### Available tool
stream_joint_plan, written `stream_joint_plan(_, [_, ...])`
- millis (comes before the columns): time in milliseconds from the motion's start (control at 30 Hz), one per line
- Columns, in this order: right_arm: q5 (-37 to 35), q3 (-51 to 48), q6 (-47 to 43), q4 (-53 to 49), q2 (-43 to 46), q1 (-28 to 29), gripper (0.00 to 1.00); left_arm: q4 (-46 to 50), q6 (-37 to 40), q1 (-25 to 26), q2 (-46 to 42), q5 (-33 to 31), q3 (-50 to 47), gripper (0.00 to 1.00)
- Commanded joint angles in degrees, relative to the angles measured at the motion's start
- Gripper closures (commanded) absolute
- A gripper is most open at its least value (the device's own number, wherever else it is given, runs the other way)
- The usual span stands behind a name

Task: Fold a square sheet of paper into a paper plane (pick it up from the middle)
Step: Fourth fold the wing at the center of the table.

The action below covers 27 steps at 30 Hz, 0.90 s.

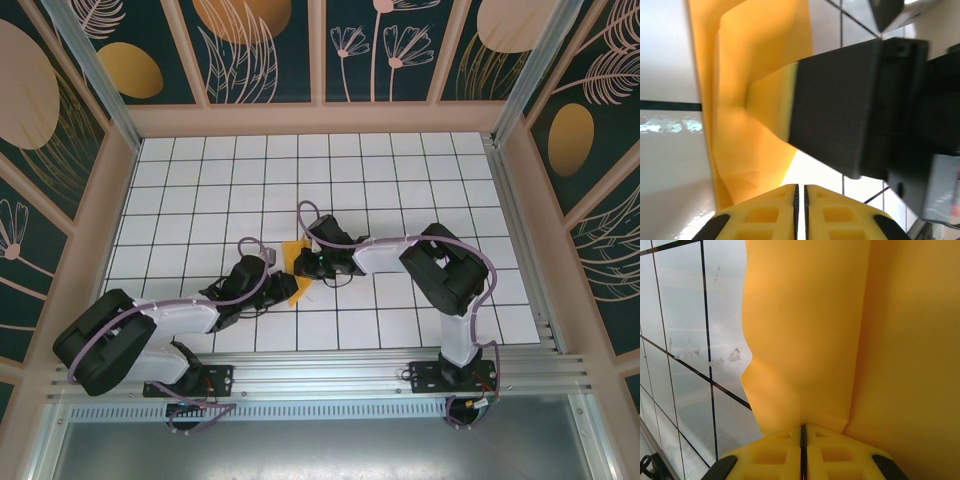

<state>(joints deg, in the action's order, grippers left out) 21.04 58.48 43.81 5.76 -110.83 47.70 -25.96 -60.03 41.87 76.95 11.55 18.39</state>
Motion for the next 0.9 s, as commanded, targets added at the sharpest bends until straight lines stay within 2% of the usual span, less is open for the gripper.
stream_joint_plan(0, [-0.9,0.6,-0.4,-2.2,-1.3,0.0,0.88,-3.2,0.6,-0.6,1.9,0.0,-0.3,0.87])
stream_joint_plan(200, [-0.8,0.6,-0.3,-2.3,-1.1,0.0,0.88,-4.8,-0.6,-0.6,5.0,0.0,-2.6,0.87])
stream_joint_plan(567, [0.9,1.8,-0.9,-0.8,2.7,-0.8,0.87,-1.4,-1.2,-0.6,10.1,-0.1,-6.3,0.92])
stream_joint_plan(700, [3.2,3.2,-1.5,-0.9,2.7,-0.6,0.87,1.0,0.0,-0.7,10.2,-0.7,-5.3,0.92])
stream_joint_plan(867, [1.8,3.1,-1.0,-1.3,0.4,-0.7,0.87,2.8,1.3,-0.7,11.6,-0.5,-3.2,0.94])
